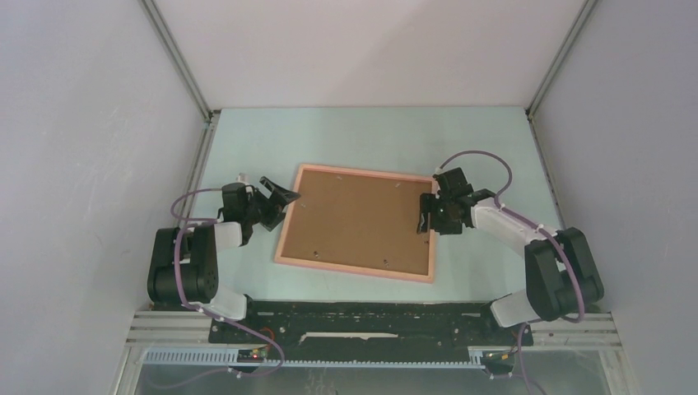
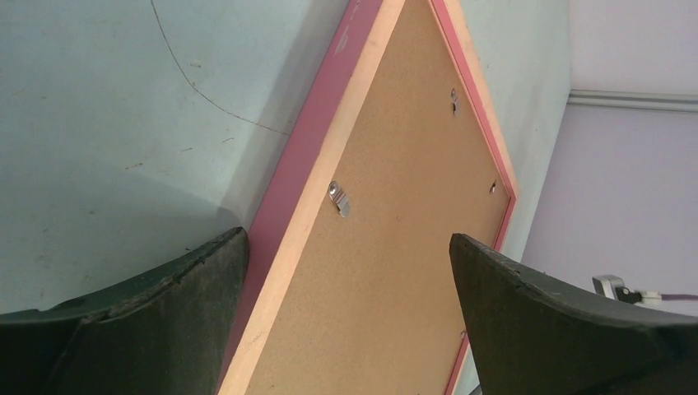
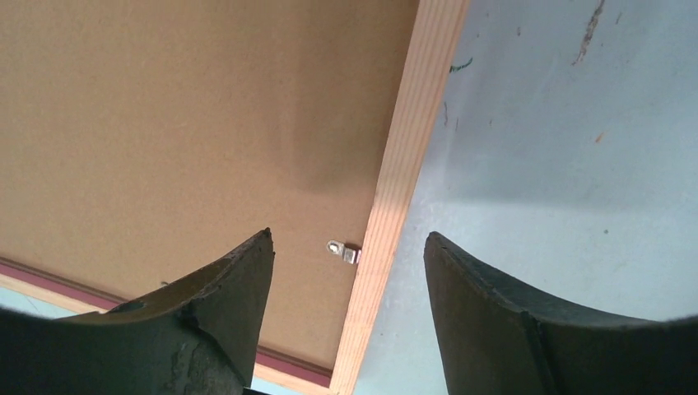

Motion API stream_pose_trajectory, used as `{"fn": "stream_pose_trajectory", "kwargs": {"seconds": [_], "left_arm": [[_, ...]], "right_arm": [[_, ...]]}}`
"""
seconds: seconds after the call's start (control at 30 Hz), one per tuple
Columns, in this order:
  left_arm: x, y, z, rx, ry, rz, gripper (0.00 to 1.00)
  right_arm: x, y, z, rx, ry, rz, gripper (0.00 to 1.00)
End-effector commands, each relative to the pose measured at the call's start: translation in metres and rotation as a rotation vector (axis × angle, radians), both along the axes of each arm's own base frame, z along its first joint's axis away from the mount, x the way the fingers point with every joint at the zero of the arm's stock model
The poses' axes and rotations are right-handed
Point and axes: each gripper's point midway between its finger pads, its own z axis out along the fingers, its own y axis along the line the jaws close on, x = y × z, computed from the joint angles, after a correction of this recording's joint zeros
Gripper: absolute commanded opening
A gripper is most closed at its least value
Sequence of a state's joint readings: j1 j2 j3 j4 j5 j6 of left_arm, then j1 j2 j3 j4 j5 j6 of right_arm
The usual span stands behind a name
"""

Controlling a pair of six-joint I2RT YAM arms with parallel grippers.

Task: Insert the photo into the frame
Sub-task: Install the photo frame at the center of the board, then adjust the photo frame at the center of the board.

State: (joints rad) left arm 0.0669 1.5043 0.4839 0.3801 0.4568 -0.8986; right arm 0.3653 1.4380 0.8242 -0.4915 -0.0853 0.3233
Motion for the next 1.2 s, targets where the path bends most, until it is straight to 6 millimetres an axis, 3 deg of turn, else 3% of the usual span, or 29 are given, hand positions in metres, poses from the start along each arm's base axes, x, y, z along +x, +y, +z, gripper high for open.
{"fn": "stream_pose_trajectory", "kwargs": {"seconds": [0.0,0.13,0.27,0.5,0.53,0.67,0.73,0.83,1.0,1.17], "left_arm": [[-0.005,-0.009,0.0,-0.031,0.011,-0.049,1.0],[-0.007,-0.012,-0.002,-0.052,0.029,-0.053,1.0],[-0.012,-0.024,0.001,-0.16,0.017,-0.045,1.0],[-0.035,-0.083,0.011,-0.329,0.008,-0.139,1.0],[-0.039,-0.09,0.014,-0.339,-0.003,-0.15,1.0],[-0.057,-0.101,0.021,-0.298,-0.058,-0.174,1.0],[-0.067,-0.09,0.004,-0.202,-0.002,-0.158,1.0],[-0.081,-0.08,-0.005,-0.093,0.029,-0.161,1.0],[-0.089,-0.049,0.002,0.127,0.006,-0.112,1.0],[-0.087,-0.026,0.028,0.285,-0.023,-0.082,1.0]], "right_arm": [[0.023,0.022,0.002,0.11,-0.025,0.0,0.74],[0.04,0.042,0.0,0.185,-0.009,0.015,0.74],[0.071,0.052,0.003,0.175,-0.029,0.045,0.74],[0.152,0.078,0.022,0.164,-0.094,0.102,0.74],[0.16,0.078,0.015,0.139,-0.076,0.102,0.74],[0.193,0.073,0.025,0.038,-0.103,0.116,0.75],[0.198,0.063,0.032,-0.024,-0.096,0.12,0.78],[0.201,0.039,0.046,-0.083,-0.08,0.068,0.79],[0.174,0.006,0.087,-0.164,-0.179,-0.009,0.79],[0.144,-0.01,0.102,-0.085,-0.219,-0.083,0.8]]}}
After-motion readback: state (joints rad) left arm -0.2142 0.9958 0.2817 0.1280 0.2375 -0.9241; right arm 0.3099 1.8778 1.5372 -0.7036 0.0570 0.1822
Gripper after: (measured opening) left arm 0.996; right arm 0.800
